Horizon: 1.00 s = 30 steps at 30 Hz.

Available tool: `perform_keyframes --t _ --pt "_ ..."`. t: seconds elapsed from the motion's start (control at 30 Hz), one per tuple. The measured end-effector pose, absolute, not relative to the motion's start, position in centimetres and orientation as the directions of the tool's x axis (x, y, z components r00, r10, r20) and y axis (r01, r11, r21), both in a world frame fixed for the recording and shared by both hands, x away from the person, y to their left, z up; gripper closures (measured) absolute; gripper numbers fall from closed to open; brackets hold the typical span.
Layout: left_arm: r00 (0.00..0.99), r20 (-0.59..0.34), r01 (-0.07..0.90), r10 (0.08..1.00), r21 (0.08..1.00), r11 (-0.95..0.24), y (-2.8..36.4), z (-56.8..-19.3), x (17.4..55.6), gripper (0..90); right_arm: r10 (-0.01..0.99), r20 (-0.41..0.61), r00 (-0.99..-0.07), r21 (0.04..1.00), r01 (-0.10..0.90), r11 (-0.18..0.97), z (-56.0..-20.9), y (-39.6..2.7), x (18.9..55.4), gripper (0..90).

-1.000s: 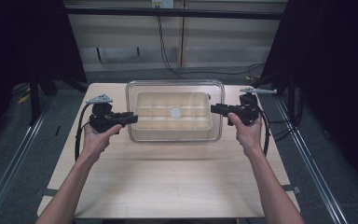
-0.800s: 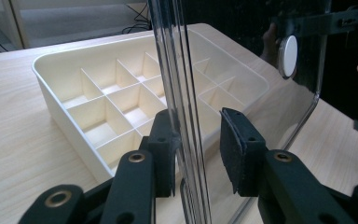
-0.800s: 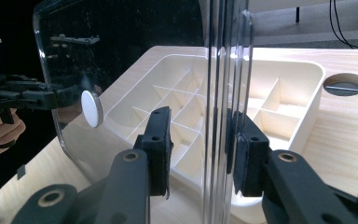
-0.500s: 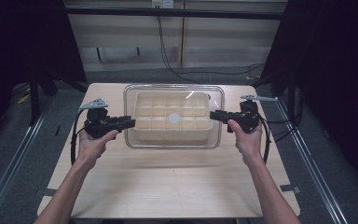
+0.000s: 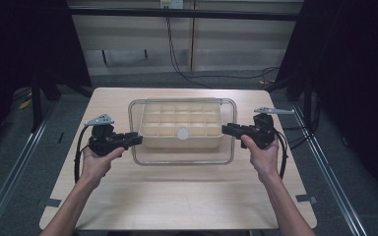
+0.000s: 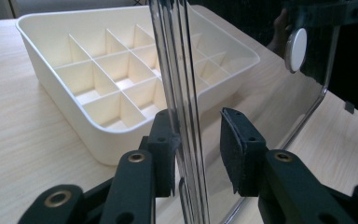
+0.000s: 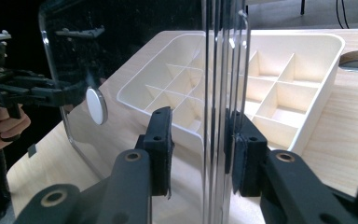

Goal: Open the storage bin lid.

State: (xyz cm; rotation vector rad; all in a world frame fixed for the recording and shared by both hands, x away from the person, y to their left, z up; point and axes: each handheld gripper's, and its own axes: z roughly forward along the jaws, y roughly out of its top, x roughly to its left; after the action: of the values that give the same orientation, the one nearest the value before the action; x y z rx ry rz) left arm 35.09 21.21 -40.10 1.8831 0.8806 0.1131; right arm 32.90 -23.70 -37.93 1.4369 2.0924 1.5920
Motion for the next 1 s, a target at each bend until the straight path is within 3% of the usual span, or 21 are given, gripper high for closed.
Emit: perform_keyframes --t 0.57,1.0 --pt "0.752 -0.254 0.494 0.608 0.828 -0.266 21.1 -40.4 32.2 66.5 0.748 0.386 -0.539 0.815 0.579 -0.003 -38.5 -23.6 30.2 63.0" --pt "0.742 -0.278 0.537 0.61 0.791 -0.294 21.8 -42.3 30.3 66.0 0.742 0.393 -0.543 0.796 0.605 0.021 -40.0 -22.9 28.3 63.9"
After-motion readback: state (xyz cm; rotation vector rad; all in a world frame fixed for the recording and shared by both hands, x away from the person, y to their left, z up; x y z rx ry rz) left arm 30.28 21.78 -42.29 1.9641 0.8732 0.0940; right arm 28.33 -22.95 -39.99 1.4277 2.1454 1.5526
